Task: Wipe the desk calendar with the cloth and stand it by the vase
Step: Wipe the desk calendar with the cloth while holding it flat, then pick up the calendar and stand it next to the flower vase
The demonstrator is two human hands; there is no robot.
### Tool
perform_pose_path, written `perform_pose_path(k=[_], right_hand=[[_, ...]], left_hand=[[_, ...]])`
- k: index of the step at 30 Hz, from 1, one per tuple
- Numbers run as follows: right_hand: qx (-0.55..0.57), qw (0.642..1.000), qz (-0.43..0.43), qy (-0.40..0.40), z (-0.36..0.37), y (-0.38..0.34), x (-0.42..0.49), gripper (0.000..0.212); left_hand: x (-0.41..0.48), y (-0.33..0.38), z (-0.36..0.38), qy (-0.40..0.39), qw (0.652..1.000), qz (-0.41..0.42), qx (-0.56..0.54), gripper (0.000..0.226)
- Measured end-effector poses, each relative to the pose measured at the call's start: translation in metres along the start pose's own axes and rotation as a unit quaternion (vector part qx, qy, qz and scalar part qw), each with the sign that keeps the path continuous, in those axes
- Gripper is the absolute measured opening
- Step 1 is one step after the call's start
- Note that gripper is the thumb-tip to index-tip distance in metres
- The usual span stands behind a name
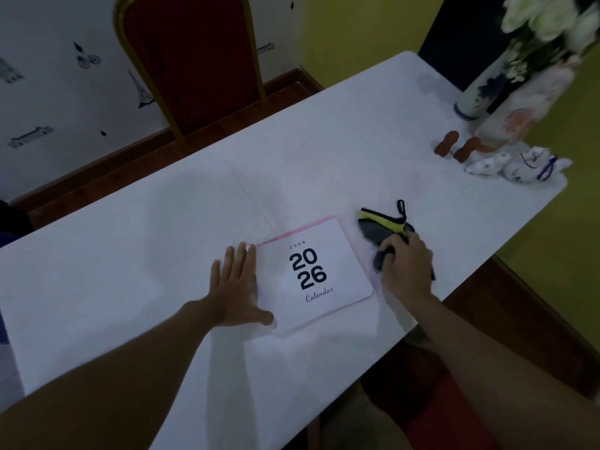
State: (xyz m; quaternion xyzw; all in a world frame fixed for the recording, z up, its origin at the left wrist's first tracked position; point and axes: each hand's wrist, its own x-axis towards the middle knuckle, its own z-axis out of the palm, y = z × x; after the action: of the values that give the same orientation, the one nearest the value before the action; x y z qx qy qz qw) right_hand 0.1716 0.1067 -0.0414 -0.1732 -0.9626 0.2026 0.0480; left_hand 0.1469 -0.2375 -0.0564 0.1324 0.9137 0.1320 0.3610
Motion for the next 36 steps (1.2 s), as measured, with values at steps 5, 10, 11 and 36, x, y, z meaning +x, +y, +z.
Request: perform_pose_path(k=[5,10,11,36], right_hand=[[0.017,0.999,0.011,-0.038,0.003,0.003,0.006,0.057],[-0.103,0.994,-0.009,-0.029,0.03,0.008,-0.011,0.056],[-0.111,0.993,-0.01,-0.028,0.033,0.008,-0.012,0.056],[0.253,0.952,0.111,-0.132,0.002,-0.064,-0.02,0.051]], left_hand=[[0.0,0.001,0.003,0.015,1.0,-0.005,-0.02,0.136],[0.003,0.0,0.013,0.052,0.999,-0.005,-0.01,0.13],[0.002,0.001,0.014,0.06,0.998,-0.007,-0.005,0.132],[-0.012,0.066,-0.04,0.219,0.842,-0.182,-0.458,0.063]])
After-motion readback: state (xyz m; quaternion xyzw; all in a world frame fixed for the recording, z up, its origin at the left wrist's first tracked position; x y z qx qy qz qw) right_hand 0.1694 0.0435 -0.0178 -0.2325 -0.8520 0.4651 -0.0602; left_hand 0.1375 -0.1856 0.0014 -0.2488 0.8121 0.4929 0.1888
